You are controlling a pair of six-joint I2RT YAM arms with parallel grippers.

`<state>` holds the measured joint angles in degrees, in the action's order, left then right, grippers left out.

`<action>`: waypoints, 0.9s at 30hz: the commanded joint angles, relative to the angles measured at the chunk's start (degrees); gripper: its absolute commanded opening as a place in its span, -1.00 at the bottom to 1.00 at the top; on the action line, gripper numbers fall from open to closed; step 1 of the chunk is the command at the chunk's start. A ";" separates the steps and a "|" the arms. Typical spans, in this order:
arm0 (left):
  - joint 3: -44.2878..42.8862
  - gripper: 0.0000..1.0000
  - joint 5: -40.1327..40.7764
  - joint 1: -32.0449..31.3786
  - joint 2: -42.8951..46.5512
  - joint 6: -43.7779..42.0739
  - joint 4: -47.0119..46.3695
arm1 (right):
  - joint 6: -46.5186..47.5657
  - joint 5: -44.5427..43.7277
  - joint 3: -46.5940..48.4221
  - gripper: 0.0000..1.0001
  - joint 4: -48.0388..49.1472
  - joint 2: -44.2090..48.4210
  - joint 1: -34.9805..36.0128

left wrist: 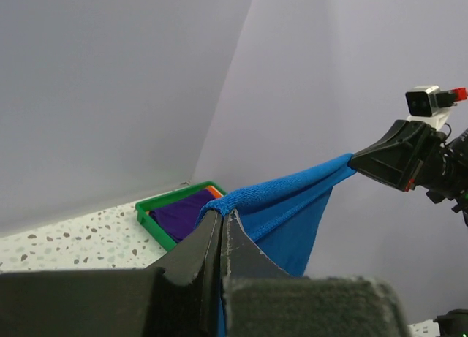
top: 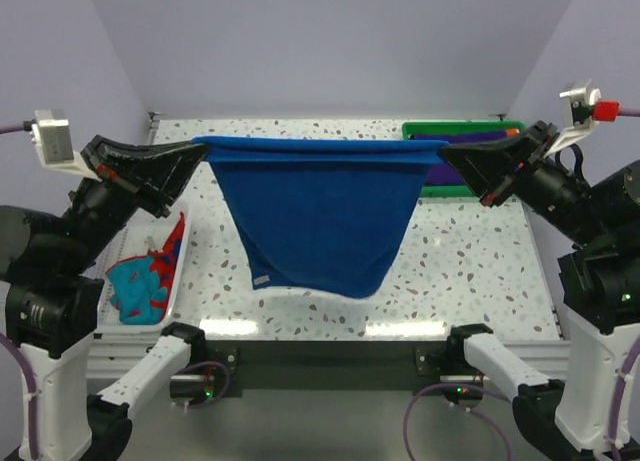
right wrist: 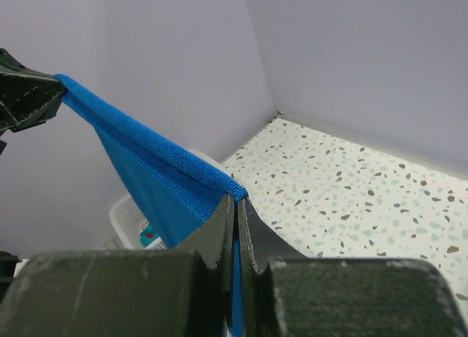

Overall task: Fold and stack the towels
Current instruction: Flatten out the crumpled towel, then fold the towel

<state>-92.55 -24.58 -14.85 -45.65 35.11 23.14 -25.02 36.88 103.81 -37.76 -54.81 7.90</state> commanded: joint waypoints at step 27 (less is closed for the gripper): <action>-22.68 -1.00 10.62 6.15 -81.27 0.04 -8.20 | 3.48 -11.75 15.90 -1.00 15.09 -68.77 -1.13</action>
<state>-113.78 -8.88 -9.93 -126.78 34.89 18.31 -23.22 23.75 116.11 -23.22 -123.63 7.09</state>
